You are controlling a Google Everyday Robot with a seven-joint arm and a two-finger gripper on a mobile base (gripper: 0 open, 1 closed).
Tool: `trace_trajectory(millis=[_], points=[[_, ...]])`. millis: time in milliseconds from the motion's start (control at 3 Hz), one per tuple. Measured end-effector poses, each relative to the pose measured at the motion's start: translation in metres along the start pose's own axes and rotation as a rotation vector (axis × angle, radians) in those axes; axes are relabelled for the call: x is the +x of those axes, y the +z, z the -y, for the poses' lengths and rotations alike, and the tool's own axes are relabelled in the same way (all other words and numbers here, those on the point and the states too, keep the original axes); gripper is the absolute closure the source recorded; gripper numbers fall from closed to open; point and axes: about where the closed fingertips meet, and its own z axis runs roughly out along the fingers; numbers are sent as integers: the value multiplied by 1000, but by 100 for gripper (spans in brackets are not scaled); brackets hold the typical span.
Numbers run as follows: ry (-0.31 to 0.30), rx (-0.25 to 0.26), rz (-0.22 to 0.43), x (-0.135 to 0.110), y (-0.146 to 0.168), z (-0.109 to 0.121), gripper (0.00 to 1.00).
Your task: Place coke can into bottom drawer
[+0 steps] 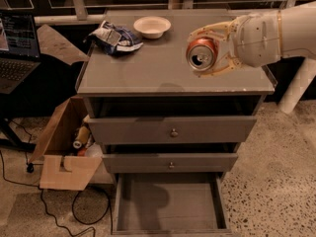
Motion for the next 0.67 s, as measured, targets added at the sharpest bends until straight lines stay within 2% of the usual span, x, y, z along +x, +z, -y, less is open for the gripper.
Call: trace_trajectory(millis=[333, 667], points=[[28, 44, -66, -9, 4, -30, 100], [112, 43, -148, 2, 12, -85, 100]])
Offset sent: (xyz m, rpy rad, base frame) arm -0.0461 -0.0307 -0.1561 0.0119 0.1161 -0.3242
